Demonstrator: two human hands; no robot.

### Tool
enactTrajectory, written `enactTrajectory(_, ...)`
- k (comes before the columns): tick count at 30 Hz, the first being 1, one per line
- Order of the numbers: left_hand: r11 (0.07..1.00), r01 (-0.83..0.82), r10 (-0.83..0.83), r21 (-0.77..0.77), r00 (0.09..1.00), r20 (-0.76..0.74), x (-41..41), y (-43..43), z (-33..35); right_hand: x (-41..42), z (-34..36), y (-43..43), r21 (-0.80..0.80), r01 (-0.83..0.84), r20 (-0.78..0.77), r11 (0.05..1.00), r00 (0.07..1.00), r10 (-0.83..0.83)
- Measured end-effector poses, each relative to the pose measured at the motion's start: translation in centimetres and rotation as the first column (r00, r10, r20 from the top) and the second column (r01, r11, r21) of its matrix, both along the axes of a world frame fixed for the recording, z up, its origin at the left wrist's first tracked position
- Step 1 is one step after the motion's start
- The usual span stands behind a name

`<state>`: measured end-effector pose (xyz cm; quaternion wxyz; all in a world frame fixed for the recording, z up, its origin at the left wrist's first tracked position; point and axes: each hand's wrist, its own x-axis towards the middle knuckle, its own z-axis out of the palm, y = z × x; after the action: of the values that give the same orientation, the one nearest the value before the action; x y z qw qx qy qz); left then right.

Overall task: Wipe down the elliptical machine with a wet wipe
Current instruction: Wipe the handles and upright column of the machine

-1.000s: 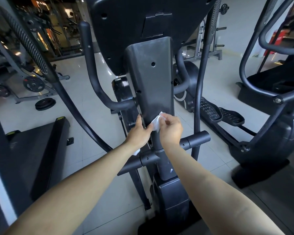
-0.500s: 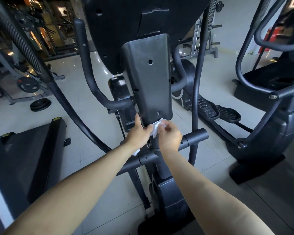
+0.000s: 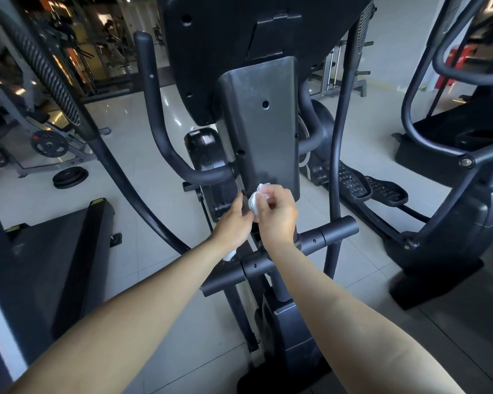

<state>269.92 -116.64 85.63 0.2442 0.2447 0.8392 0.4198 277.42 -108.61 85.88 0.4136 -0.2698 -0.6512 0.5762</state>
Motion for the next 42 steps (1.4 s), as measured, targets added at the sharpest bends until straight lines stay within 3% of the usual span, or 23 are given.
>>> enactTrajectory(3,1.0,0.013,-0.013,-0.013,1.0,-0.022,0.0,-0.5,0.2,-0.2,-0.9,-0.8,0.11,0.033,0.097,0.993,0.994,-0.043)
enactTrajectory(9,0.997,0.071,-0.07,0.002,0.992,-0.103,0.7,-1.7,0.3,0.7,-4.1,-0.8,-0.017,0.093,0.259,0.995,0.962,-0.086)
enactTrajectory(14,0.996,0.092,-0.091,0.006,0.992,-0.087,0.7,-2.0,0.1,0.3,-1.7,1.1,0.054,0.202,0.114,0.978,0.972,-0.207)
enactTrajectory(17,0.995,0.096,-0.095,0.012,0.992,-0.081,1.1,-1.7,0.1,-0.4,-1.4,1.9,-0.059,0.239,0.111,0.969,0.966,-0.232)
enactTrajectory(21,0.994,0.106,-0.111,-0.039,0.984,-0.14,2.1,-1.8,0.3,1.0,-3.6,1.0,-0.162,0.217,0.244,0.963,0.954,-0.174)
enactTrajectory(25,0.995,0.1,-0.099,0.001,0.985,-0.139,1.7,-2.7,-0.8,2.9,-6.9,-0.3,-0.409,0.281,0.252,0.868,0.949,-0.188)
enactTrajectory(30,0.969,0.246,-0.245,0.025,0.969,-0.024,1.7,-3.4,-3.9,3.7,-8.1,-2.6,-0.66,0.043,0.055,0.75,0.998,-0.009)
enactTrajectory(42,0.983,0.057,-0.082,0.177,0.987,0.138,1.6,-4.0,-3.3,6.0,-7.8,-2.8,-0.676,-0.067,-0.115,0.734,0.993,-0.016)
